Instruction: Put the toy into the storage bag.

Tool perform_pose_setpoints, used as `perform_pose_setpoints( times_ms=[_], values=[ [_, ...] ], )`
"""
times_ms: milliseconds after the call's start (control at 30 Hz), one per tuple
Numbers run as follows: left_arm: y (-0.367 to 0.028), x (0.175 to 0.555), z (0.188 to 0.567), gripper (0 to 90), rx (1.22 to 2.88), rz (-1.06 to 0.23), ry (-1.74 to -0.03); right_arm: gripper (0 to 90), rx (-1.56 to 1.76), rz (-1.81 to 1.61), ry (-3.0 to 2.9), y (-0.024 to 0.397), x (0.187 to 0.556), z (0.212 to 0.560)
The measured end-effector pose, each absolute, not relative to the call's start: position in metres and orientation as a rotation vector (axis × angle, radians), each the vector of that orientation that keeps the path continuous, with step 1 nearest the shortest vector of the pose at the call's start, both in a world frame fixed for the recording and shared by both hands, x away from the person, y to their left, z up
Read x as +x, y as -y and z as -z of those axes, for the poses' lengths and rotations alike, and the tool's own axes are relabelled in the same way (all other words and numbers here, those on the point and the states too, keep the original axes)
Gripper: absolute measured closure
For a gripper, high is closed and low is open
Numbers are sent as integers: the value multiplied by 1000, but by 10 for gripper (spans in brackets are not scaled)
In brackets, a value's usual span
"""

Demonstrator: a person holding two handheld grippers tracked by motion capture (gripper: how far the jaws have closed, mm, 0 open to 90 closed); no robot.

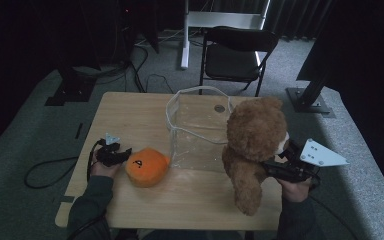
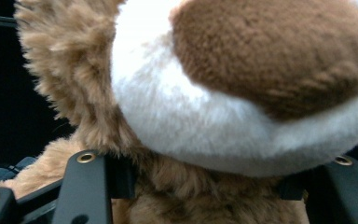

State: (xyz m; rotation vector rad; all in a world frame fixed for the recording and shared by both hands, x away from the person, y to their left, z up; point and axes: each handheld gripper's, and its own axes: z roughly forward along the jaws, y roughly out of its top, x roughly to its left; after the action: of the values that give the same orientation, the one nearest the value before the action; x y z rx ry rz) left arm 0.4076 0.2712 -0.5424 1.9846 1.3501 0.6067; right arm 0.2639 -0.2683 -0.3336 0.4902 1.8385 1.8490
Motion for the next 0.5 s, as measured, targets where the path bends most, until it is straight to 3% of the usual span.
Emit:
perform_pose_setpoints(
  times_ms=[500],
  values=[
    [-271,408,542,428,1987,-603,-1350,385,503,-1831,-1786,284,270,318]
  ],
)
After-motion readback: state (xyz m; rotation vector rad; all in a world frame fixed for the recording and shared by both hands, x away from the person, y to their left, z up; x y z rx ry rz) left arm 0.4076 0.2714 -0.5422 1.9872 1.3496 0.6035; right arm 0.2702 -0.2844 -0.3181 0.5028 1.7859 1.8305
